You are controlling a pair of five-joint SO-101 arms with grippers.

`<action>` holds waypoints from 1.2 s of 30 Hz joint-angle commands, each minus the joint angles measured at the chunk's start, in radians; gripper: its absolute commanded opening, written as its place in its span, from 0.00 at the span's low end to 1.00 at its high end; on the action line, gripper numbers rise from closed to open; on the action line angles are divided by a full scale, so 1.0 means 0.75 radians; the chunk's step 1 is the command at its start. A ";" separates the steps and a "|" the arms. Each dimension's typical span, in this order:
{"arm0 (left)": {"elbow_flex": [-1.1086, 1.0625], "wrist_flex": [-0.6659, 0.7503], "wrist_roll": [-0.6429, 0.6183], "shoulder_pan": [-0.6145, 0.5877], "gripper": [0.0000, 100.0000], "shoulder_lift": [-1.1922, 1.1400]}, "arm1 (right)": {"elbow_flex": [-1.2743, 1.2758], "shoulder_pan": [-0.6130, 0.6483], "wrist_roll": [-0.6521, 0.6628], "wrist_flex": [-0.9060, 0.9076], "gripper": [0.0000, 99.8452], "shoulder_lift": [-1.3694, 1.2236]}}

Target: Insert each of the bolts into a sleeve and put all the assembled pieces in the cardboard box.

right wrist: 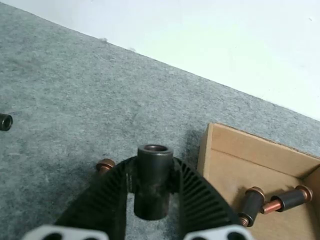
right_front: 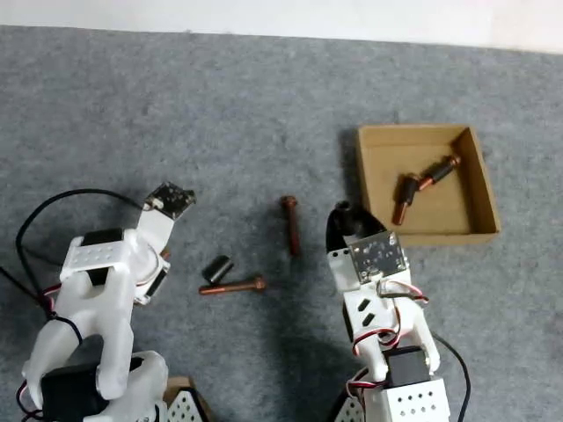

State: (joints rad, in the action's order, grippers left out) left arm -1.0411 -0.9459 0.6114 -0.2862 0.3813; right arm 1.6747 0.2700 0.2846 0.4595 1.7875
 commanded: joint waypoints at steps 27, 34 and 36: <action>0.580 -0.282 0.919 -0.101 0.01 0.024 | 0.142 -0.013 -0.002 0.001 0.01 0.019; 0.629 -0.153 1.004 -0.210 0.01 -0.097 | 0.142 -0.013 -0.002 0.001 0.01 0.019; 0.701 -0.184 1.025 -0.230 0.01 -0.204 | 0.142 -0.013 -0.002 0.001 0.01 0.019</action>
State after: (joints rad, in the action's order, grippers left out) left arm -0.6176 -1.0810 1.3111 -0.4227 0.3184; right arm 1.6747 0.2700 0.2846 0.4595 1.7875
